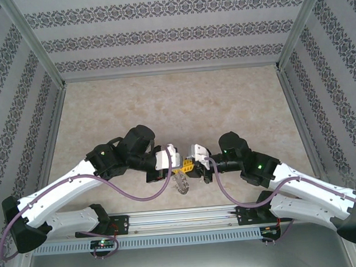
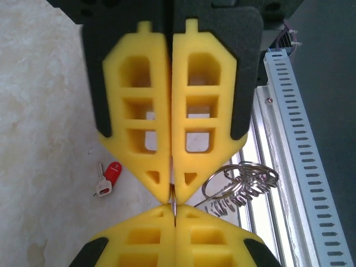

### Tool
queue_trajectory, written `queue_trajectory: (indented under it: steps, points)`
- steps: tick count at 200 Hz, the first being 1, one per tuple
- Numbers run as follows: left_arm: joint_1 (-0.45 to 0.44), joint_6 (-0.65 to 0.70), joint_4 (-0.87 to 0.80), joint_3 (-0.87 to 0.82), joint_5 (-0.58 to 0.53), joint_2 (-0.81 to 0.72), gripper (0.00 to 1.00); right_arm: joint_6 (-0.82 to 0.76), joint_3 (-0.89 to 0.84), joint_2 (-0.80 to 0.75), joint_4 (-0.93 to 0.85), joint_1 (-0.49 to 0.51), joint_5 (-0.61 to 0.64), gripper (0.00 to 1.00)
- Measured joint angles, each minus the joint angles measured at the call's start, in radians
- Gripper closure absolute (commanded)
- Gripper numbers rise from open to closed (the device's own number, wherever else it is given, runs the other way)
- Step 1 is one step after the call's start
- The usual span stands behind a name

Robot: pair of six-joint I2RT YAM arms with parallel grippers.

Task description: Put the keys on the keyring

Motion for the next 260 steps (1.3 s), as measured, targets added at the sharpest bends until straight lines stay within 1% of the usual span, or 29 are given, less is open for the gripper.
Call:
queue_trajectory:
  steps: [12,43,58,67,90,135,157,169,210,260]
  points:
    - [0.000,0.000,-0.002,0.000,-0.001,0.000,1.00,-0.009,0.000,0.000,-0.001,0.000,0.003,1.00]
    - [0.000,0.000,0.002,0.000,0.000,0.000,1.00,-0.009,0.000,0.000,-0.002,0.000,0.006,0.78]
    - [-0.003,0.000,0.005,0.000,0.002,0.000,1.00,-0.012,0.000,0.000,-0.003,0.000,0.014,0.76]
    - [-0.005,0.000,0.005,0.000,0.002,0.000,1.00,-0.012,0.000,0.000,-0.003,0.000,0.014,0.79]
    - [-0.004,-0.001,0.004,0.000,-0.002,-0.003,1.00,-0.018,0.001,0.004,-0.003,0.001,0.014,1.00]
    - [-0.005,-0.008,0.015,-0.017,-0.008,-0.016,1.00,-0.016,0.006,0.008,-0.013,0.002,0.016,1.00]
    - [-0.005,-0.026,0.079,-0.055,0.000,-0.052,0.78,-0.015,0.003,-0.019,-0.006,0.002,0.018,1.00]
    - [-0.006,-0.050,0.116,-0.082,0.004,-0.084,0.74,-0.011,-0.010,-0.053,0.006,0.002,0.016,1.00]
    - [-0.006,-0.134,0.288,-0.215,0.016,-0.206,0.73,0.024,-0.048,-0.123,0.111,-0.001,-0.039,1.00]
    - [-0.006,-0.238,0.480,-0.312,0.053,-0.239,0.75,0.095,-0.115,-0.132,0.278,-0.001,-0.112,1.00]
